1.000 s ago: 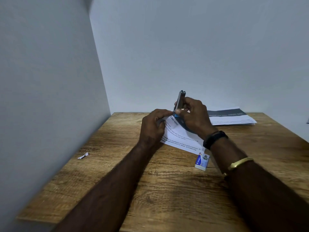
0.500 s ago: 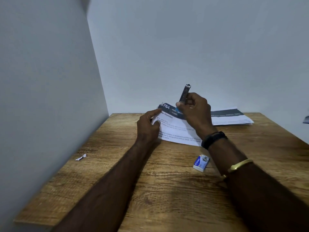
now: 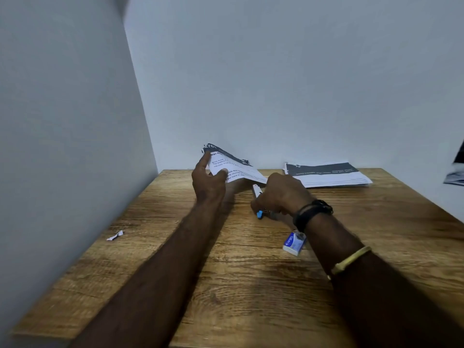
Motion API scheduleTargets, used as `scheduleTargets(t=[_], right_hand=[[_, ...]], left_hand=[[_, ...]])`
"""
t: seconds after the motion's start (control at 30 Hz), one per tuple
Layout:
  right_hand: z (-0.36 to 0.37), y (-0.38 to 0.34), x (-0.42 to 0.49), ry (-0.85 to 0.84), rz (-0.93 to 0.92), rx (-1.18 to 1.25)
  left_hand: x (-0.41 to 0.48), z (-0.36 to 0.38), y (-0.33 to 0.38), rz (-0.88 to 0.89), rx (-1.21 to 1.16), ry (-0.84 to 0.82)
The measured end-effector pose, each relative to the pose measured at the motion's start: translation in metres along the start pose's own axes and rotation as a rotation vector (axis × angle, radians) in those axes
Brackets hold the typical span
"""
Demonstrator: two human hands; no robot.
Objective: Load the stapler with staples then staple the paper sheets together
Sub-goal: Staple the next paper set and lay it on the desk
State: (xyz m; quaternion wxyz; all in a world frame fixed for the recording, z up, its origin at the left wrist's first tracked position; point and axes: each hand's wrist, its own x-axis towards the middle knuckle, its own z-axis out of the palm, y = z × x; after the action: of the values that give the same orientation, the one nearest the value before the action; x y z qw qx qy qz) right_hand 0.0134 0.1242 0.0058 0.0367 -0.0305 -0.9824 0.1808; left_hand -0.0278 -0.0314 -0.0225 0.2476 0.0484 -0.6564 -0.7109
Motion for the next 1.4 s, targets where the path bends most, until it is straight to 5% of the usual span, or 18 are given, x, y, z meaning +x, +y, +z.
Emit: scheduleTargets(t=[0.47, 0.7, 0.83, 1.03, 1.4], right_hand=[[0.012, 0.01, 0.011, 0.089, 0.03, 0.088], [0.003, 0.023, 0.01, 0.206, 0.189, 0.976], [-0.008, 0.028, 0.013, 0.387, 0.263, 1.275], [-0.008, 0.048, 0.014, 0.463, 0.286, 1.0], [-0.037, 0.121, 0.028, 0.673, 0.311, 0.863]], left_hand=[[-0.009, 0.002, 0.004, -0.282, -0.381, 0.001], [-0.02, 0.0, 0.015, -0.402, -0.459, -0.069], [-0.02, -0.001, 0.009, -0.438, -0.349, -0.11], [-0.028, 0.012, 0.004, -0.362, -0.066, -0.162], [-0.04, 0.087, 0.013, -0.216, -0.001, -0.256]])
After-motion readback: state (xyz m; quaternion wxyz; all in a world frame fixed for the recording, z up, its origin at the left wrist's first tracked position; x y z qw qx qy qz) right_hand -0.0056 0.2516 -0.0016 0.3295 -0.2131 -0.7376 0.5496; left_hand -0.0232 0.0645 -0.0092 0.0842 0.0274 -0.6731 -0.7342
